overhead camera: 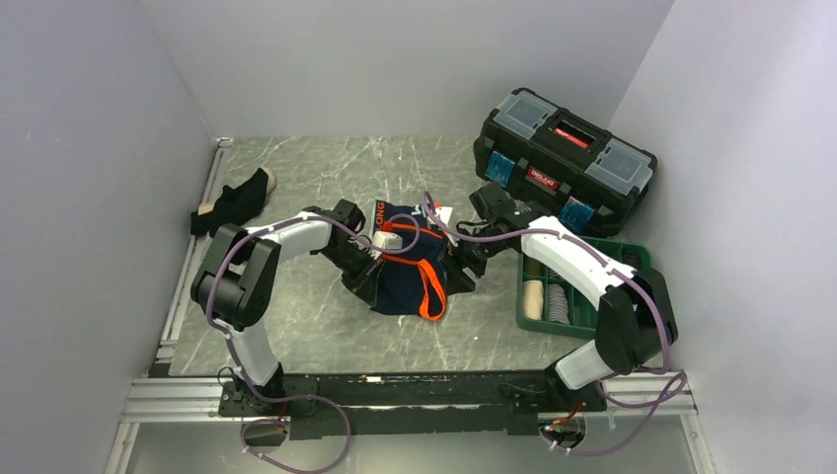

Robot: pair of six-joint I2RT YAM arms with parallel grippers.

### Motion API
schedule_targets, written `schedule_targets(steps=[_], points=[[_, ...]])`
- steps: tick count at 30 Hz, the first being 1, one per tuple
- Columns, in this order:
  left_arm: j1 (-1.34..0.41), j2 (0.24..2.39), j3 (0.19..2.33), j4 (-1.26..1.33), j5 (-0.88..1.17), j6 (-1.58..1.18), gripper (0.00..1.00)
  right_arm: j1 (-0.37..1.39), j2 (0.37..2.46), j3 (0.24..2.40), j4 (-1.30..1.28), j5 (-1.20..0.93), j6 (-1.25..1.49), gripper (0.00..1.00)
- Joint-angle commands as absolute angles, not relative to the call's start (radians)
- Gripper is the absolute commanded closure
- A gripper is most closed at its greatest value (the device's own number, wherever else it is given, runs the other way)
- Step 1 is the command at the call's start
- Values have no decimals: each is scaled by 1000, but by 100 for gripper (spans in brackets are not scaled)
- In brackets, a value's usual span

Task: Roll the underwear
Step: Flatten out the underwear at the center of the board.

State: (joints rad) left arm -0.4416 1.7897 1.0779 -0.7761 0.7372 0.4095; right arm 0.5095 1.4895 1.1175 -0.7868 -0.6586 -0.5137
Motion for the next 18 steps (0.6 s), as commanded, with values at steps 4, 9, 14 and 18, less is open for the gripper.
schedule_targets(steps=[4,9,14,18], points=[[-389,1829,1183,-897,943,489,100,539,1487,1063,-725,-752,-526,30],[-336,1846,1217,-967,1015,536,100,628,1502,998,-579,-691,-474,34],[-314,1850,1214,-1002,1028,571,100,724,1567,983,-493,-588,-412,40],[-311,1850,1210,-1009,1026,581,100,766,1616,995,-472,-541,-391,43]])
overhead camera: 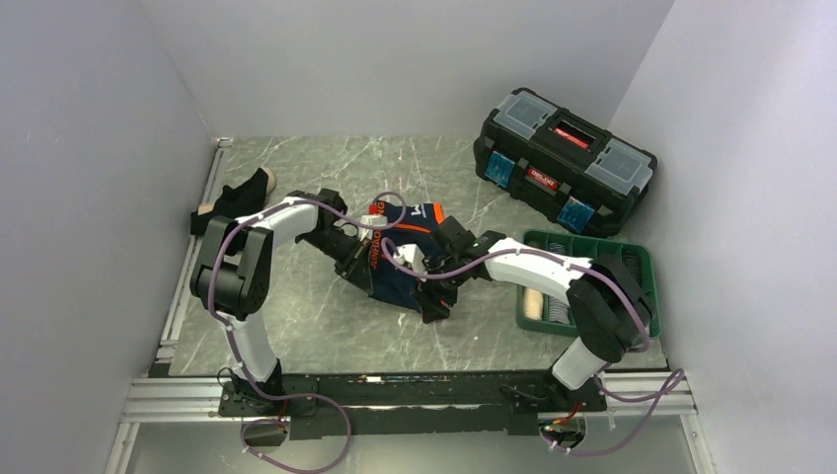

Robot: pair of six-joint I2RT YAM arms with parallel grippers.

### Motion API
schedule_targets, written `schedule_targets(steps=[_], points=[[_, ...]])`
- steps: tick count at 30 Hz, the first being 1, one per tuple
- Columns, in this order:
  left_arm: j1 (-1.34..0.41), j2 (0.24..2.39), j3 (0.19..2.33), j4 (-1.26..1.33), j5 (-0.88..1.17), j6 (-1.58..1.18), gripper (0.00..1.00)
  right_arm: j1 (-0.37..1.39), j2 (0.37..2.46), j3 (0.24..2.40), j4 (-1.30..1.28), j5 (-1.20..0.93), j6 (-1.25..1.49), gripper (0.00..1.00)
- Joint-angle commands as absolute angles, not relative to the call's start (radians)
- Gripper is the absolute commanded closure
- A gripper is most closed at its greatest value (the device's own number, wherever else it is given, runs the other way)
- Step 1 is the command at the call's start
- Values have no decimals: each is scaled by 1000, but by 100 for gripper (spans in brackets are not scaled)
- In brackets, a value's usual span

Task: Roll the underwear
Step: Flatten out the underwear at the center of the board.

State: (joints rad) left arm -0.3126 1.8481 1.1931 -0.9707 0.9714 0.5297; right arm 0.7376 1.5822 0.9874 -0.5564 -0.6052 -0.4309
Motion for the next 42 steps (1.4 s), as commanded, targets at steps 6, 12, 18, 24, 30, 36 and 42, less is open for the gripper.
schedule_targets(steps=[6,12,18,24,30,36,42], points=[[-310,1857,1208,-1009,1035,585,100,799,1651,994,-457,-495,-387,48],[-309,1852,1203,-1016,1032,596,100,805,1670,1003,-444,-440,-383,64],[-311,1852,1194,-1028,1035,611,100,804,1665,1018,-461,-434,-389,91],[-307,1836,1223,-1102,1021,674,100,803,1594,1066,-559,-432,-446,100],[-268,1789,1341,-1238,1052,756,100,798,1461,1216,-710,-379,-530,100],[-228,1725,1453,-1331,1089,792,100,774,1367,1291,-762,-303,-552,100],[-182,1690,1484,-1381,1117,815,100,710,1337,1301,-772,-288,-554,100]])
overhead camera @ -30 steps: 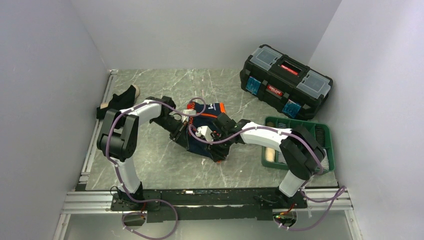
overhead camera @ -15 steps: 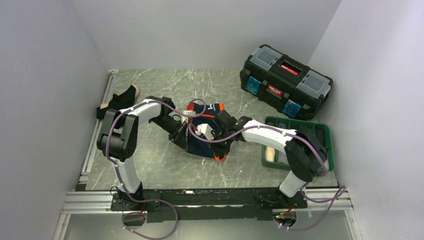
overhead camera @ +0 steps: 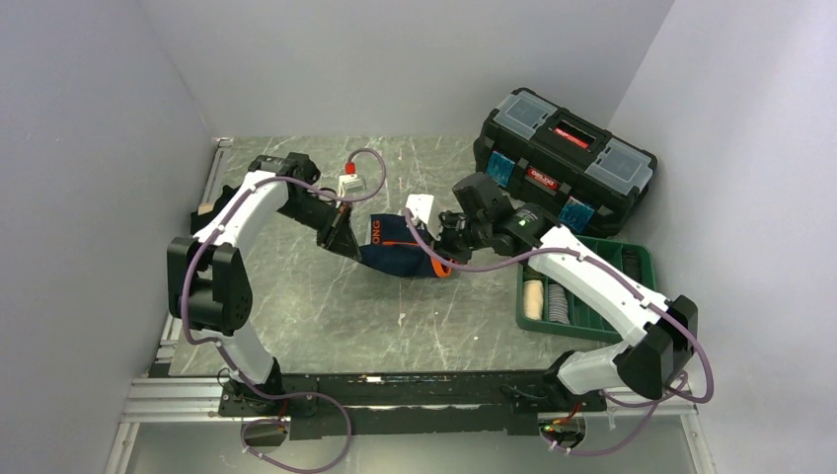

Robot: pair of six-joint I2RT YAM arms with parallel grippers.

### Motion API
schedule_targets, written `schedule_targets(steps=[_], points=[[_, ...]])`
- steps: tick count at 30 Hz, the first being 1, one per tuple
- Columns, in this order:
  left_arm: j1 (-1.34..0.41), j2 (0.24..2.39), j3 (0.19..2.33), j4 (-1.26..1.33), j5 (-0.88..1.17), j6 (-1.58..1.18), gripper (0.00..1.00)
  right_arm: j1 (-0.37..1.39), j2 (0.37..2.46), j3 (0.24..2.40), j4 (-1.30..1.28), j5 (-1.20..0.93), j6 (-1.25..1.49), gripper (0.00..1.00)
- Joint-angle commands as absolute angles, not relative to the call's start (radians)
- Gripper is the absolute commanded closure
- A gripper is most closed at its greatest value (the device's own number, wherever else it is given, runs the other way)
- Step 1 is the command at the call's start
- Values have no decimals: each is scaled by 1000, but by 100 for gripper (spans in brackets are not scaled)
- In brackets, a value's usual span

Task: Roll the underwear
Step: Flatten out the underwear at the center of the board.

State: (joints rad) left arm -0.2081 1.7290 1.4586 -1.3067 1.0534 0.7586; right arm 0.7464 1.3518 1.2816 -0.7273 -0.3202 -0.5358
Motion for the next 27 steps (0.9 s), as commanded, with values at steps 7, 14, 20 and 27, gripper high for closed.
schedule_targets(steps=[7,14,20,27], points=[[-157,1639,1485,-1385,1164,818,100,638,1316,1320,-775,-313,-551,100],[-168,1589,1382,-1255,1148,759,100,610,1309,1315,-784,-393,-535,100],[-250,1633,1338,-1143,1135,707,99,611,1323,1278,-772,-454,-523,100],[-304,1657,1237,-1039,1140,684,100,596,1317,1253,-772,-454,-516,100]])
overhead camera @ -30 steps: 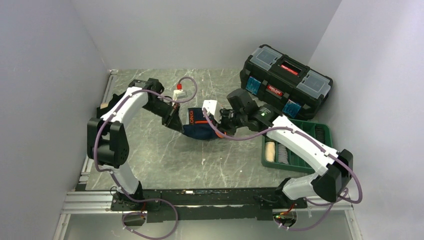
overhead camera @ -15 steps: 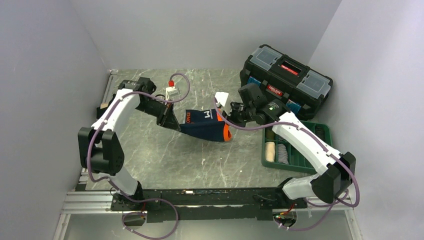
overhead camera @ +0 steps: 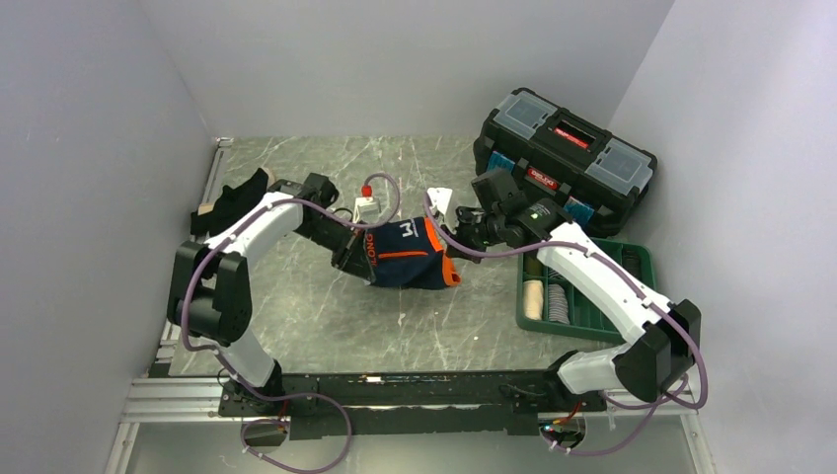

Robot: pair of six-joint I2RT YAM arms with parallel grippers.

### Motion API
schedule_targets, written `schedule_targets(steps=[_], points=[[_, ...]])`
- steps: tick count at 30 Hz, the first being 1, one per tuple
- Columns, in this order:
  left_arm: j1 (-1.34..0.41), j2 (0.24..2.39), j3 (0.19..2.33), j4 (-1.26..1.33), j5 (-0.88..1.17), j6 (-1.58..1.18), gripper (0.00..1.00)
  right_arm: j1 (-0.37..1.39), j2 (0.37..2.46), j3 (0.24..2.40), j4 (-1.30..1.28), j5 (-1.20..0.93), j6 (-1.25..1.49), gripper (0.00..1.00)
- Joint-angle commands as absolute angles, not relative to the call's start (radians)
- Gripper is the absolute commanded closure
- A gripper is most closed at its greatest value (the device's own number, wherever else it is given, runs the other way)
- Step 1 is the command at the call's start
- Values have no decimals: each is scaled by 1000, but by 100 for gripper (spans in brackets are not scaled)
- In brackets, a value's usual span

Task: Roll the underwear
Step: Flatten out the underwear at the center of the board.

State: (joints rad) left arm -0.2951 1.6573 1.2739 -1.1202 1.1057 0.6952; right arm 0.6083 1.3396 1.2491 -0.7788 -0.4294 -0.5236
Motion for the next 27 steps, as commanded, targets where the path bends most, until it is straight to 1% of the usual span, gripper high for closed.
schedule_targets(steps=[1,5,10,16,20,23,25,27], points=[[-304,1646,1233,-1027,1135,681,100,594,1316,1261,-780,-451,-520,100],[-297,1592,1249,-976,1093,641,100,586,1317,1317,-807,-414,-540,100],[-234,1561,1386,-946,1051,569,100,571,1360,1431,-832,-302,-570,100],[-176,1623,1704,-888,996,447,100,538,1485,1694,-835,-173,-634,100],[-175,1653,1861,-745,921,340,100,518,1589,1888,-799,-69,-689,100],[-175,1683,1997,-691,877,296,100,505,1670,2046,-797,-20,-713,100],[-175,1678,2044,-665,869,280,100,505,1707,2153,-817,-5,-721,100],[-176,1641,2014,-629,873,276,100,508,1703,2206,-827,-16,-718,100]])
